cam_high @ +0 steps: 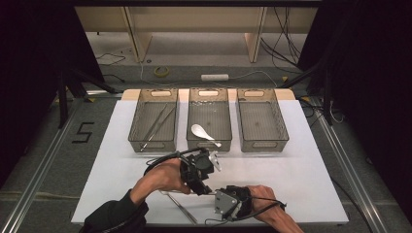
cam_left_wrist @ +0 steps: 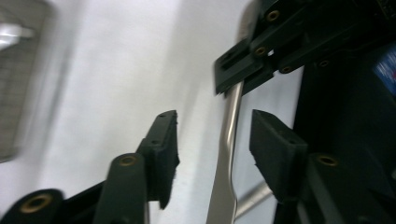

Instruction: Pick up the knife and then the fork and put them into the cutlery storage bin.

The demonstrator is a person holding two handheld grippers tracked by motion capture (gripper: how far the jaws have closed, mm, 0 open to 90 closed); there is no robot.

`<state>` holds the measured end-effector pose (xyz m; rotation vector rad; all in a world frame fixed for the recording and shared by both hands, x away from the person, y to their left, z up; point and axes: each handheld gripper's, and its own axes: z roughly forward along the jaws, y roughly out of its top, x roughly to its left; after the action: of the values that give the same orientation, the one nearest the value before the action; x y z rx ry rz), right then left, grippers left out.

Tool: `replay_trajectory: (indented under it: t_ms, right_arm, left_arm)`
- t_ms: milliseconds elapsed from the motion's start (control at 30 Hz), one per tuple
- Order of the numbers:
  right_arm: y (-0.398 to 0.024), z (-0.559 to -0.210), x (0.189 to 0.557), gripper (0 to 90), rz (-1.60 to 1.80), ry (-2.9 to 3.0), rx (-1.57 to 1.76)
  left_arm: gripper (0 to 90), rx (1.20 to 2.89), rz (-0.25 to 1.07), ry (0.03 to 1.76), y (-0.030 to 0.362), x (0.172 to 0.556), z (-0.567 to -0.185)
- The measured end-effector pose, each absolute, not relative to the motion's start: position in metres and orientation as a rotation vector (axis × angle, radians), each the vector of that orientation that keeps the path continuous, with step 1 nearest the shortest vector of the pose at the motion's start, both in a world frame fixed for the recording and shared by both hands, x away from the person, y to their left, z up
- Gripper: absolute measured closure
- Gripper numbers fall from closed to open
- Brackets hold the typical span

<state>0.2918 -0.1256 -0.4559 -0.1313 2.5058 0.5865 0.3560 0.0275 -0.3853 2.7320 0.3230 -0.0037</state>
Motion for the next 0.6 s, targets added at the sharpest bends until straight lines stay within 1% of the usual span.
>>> replay_trajectory:
  t_ms: [33, 67, 100, 133, 167, 200, 233, 300, 367, 467, 500, 533, 600]
  right_arm:
    - [-0.126, -0.456, 0.292, 84.8, 0.587, 2.506, -0.131]
    - [-0.131, -0.455, 0.294, 84.8, 0.586, 2.524, -0.074]
    - [-0.134, -0.455, 0.295, 84.8, 0.587, 2.514, -0.052]
    - [-0.134, -0.455, 0.295, 84.8, 0.587, 2.514, -0.052]
    - [-0.142, -0.452, 0.3, 84.8, 0.575, 2.513, -0.038]
    - [-0.142, -0.452, 0.3, 84.8, 0.575, 2.513, -0.038]
    - [-0.145, -0.452, 0.302, 84.8, 0.589, 2.511, -0.003]
    - [-0.158, -0.45, 0.309, 84.8, 0.573, 2.509, 0.083]
    - [-0.161, -0.449, 0.312, 84.7, 0.579, 2.503, 0.093]
    - [-0.179, -0.446, 0.323, 84.7, 0.571, 2.492, 0.174]
    - [-0.179, -0.446, 0.323, 84.7, 0.571, 2.492, 0.174]
    - [-0.188, -0.444, 0.329, 84.7, 0.569, 2.484, 0.241]
    - [-0.193, -0.443, 0.332, 84.6, 0.572, 2.48, 0.273]
  left_arm:
    - [50.4, 2.709, 0.014, 0.339, 0.03, 0.357, -0.383]
    - [43.0, 2.688, 0.036, 0.35, 0.033, 0.358, -0.38]
    - [39.2, 2.654, 0.064, 0.377, 0.036, 0.359, -0.377]
    - [39.2, 2.62, 0.093, 0.405, 0.039, 0.361, -0.374]
    - [36.2, 2.594, 0.111, 0.424, 0.043, 0.363, -0.371]
    - [36.2, 2.568, 0.123, 0.441, 0.047, 0.364, -0.368]
    - [34.4, 2.53, 0.149, 0.468, 0.052, 0.366, -0.365]
    - [30.7, 2.489, 0.178, 0.499, 0.06, 0.368, -0.36]
    - [29.3, 2.456, 0.209, 0.535, 0.067, 0.37, -0.356]
    - [25.4, 2.403, 0.232, 0.581, 0.079, 0.373, -0.352]
    - [25.4, 2.382, 0.231, 0.592, 0.082, 0.373, -0.352]
    - [23.3, 2.363, 0.235, 0.602, 0.085, 0.373, -0.353]
    - [22.8, 2.323, 0.25, 0.617, 0.092, 0.373, -0.355]
